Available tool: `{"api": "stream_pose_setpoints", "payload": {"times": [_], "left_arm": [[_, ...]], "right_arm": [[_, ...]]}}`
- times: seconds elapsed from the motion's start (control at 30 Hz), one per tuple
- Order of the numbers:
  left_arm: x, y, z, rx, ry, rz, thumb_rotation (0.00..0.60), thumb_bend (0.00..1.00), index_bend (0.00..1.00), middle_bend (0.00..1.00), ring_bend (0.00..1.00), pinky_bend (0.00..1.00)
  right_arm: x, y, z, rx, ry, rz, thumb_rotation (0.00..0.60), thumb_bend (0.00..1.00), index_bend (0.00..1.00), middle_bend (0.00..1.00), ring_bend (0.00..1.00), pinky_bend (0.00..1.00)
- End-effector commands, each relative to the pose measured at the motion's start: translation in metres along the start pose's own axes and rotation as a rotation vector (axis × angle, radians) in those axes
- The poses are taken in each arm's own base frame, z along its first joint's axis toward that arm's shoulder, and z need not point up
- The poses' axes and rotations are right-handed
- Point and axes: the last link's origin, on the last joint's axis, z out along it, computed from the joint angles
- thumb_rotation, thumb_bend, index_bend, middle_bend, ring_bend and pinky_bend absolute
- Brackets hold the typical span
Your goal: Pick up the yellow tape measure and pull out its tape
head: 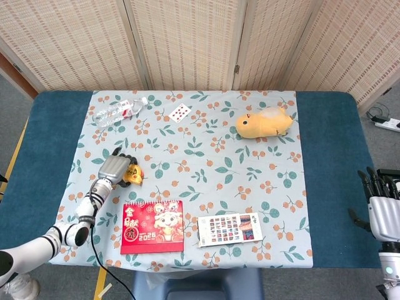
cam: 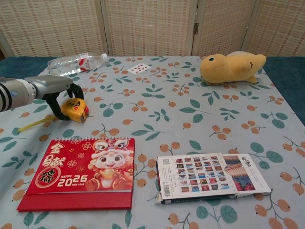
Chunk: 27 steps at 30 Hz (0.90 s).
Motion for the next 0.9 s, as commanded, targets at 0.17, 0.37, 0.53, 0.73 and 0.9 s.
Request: {"api": "stream_pose_setpoints", "payload": {"times": [0.17, 0.37, 0.53, 0.73, 0.9], "left_arm": [[0.002, 0.003, -0.001, -0.010, 0.041, -0.139, 0.600, 0.40, 0.55, 0.50, 0.42, 0.06], [0.020, 0.014, -0.009, -0.041, 0.068, -0.284, 0.600, 0.41, 0.58, 0.53, 0.44, 0.08], [0.039, 0.031, -0.021, -0.088, 0.076, -0.365, 0.600, 0.42, 0.59, 0.54, 0.45, 0.09], [0.058, 0.054, -0.028, -0.113, 0.098, -0.423, 0.600, 0.42, 0.59, 0.54, 0.45, 0.09], [0.071, 0.076, -0.032, -0.129, 0.104, -0.484, 0.600, 0.43, 0.60, 0.55, 0.46, 0.09]], "right_arm": [[0.008, -0.007, 0.005, 0.036, 0.016, -0.003, 0.600, 0.33, 0.00, 0.05, 0.11, 0.00], [0.025, -0.038, 0.019, 0.170, 0.030, 0.047, 0.600, 0.33, 0.00, 0.05, 0.10, 0.00], [0.025, -0.081, 0.034, 0.309, 0.010, 0.141, 0.600, 0.33, 0.00, 0.03, 0.01, 0.00], [0.017, -0.138, 0.050, 0.450, -0.041, 0.271, 0.600, 0.33, 0.00, 0.02, 0.02, 0.00], [0.011, -0.179, 0.061, 0.528, -0.086, 0.340, 0.600, 0.33, 0.00, 0.02, 0.02, 0.00]]}}
